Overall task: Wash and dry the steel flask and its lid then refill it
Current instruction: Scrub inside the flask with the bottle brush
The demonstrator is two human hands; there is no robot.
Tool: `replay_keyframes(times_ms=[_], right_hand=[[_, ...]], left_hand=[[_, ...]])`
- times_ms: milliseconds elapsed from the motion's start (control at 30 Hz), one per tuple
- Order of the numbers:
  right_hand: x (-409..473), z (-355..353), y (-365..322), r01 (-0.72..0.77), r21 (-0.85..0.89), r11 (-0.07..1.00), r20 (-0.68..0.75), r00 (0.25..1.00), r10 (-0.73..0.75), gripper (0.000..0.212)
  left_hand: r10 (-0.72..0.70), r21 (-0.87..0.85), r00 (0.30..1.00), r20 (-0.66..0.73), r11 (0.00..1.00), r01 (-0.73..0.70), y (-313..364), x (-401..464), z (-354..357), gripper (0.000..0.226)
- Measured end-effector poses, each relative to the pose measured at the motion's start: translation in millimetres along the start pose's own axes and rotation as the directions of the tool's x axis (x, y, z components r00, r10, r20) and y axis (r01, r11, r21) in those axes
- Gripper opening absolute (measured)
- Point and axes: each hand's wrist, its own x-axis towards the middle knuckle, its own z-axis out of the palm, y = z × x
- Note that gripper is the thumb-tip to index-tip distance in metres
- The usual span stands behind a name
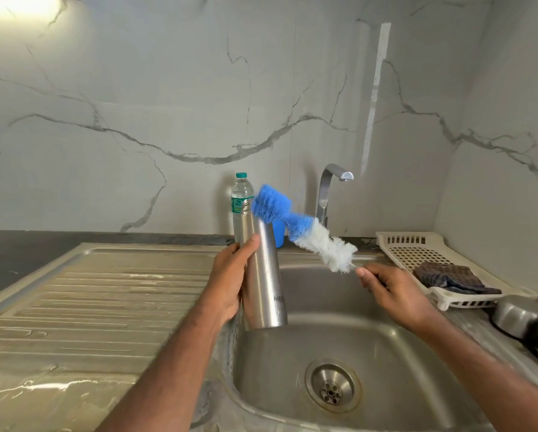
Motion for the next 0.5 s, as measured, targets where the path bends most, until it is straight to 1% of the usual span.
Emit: replay_keyframes(times_ms=[100, 200, 267, 333, 400, 433, 500], right_hand=[[-4, -1, 2, -0.043, 0.073, 0.996, 0.129, 0.991, 0.033, 0.043], [-8, -7, -1, -0.081, 0.200, 0.977, 0.262, 0.965, 0.026, 0.046], [-9, -4, -4, -0.075, 0.217, 0.973, 0.265, 0.964, 0.015, 0.045], [-5, 6, -9, -0.068, 0.164, 0.984, 0.198, 0.980, 0.035, 0.044], [1, 14, -16, -0.072, 0.111, 0.991, 0.132, 0.990, 0.057, 0.042], [2, 15, -17, -0.074, 0.123, 0.990, 0.133, 0.989, 0.057, 0.042], [1, 7, -12, -0.080, 0.224, 0.971, 0.231, 0.972, 0.027, 0.047]], left_hand=[[-0.101, -0.142, 0.995, -0.002, 0.985, 0.100, 4, -1, -7, 0.056], [-0.134, -0.299, 0.991, -0.029, 0.947, 0.119, 10, -1, -15, 0.055], [-0.162, -0.369, 0.987, -0.015, 0.918, 0.145, 11, -4, -16, 0.057], [-0.200, -0.366, 0.979, 0.032, 0.909, 0.198, 9, -6, -12, 0.066], [-0.214, -0.335, 0.975, 0.059, 0.916, 0.221, 7, -8, -8, 0.069], [-0.214, -0.327, 0.975, 0.062, 0.919, 0.222, 7, -8, -7, 0.068], [-0.204, -0.332, 0.977, 0.059, 0.919, 0.212, 7, -7, -8, 0.069]])
